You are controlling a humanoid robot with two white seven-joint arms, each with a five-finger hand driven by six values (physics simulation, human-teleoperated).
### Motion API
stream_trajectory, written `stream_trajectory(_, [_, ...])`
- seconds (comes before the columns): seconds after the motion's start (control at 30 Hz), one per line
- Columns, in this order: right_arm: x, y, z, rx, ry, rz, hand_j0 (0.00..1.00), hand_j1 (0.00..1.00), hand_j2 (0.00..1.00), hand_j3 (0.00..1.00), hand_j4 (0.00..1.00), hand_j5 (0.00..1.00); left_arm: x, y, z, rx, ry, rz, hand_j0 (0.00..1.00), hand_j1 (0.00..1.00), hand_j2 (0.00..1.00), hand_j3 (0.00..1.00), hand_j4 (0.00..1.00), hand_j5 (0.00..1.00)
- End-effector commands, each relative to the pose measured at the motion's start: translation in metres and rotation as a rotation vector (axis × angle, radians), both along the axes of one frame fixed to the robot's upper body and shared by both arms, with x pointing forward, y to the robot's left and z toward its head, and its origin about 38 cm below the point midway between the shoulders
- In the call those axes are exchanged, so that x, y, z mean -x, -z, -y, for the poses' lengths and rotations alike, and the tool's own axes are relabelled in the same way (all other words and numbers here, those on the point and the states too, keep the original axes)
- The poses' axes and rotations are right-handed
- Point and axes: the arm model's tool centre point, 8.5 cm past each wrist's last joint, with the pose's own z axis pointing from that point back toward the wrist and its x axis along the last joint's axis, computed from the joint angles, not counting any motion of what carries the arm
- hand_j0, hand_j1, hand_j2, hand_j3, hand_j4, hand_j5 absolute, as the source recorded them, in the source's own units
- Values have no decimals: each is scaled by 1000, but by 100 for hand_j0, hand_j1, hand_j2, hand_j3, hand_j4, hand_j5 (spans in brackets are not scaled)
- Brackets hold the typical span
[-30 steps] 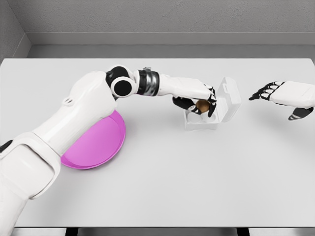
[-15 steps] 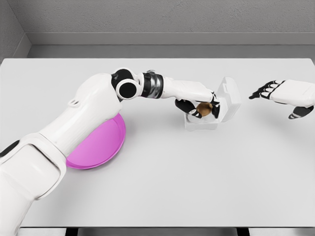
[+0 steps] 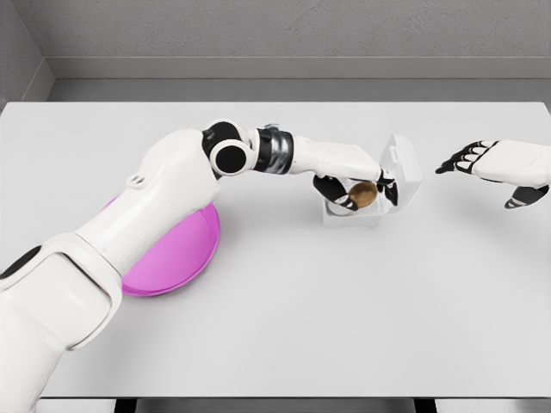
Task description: Pack egg into the box and close the box lid
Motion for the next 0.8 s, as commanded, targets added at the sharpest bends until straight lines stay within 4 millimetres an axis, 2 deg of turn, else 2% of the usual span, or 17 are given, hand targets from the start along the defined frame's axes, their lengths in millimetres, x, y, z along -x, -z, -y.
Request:
stream_trajectory(0.0, [0,0,1,-3,3,0,100,100,100,100,100,100,0,-1,0,6,-3,-3,76,76,76,76,76,76])
stream_trajectory(0.23, [1,3,-1,0,-1,-9,100,100,100,100,100,100,0,-1,0,6,-3,-3,88,88,88,88,88,88])
stream_trajectory(0.77, [1,3,-1,0,-1,-9,100,100,100,100,100,100,-5,3,-7,-5,-25,-12,91,91,91,91,91,91])
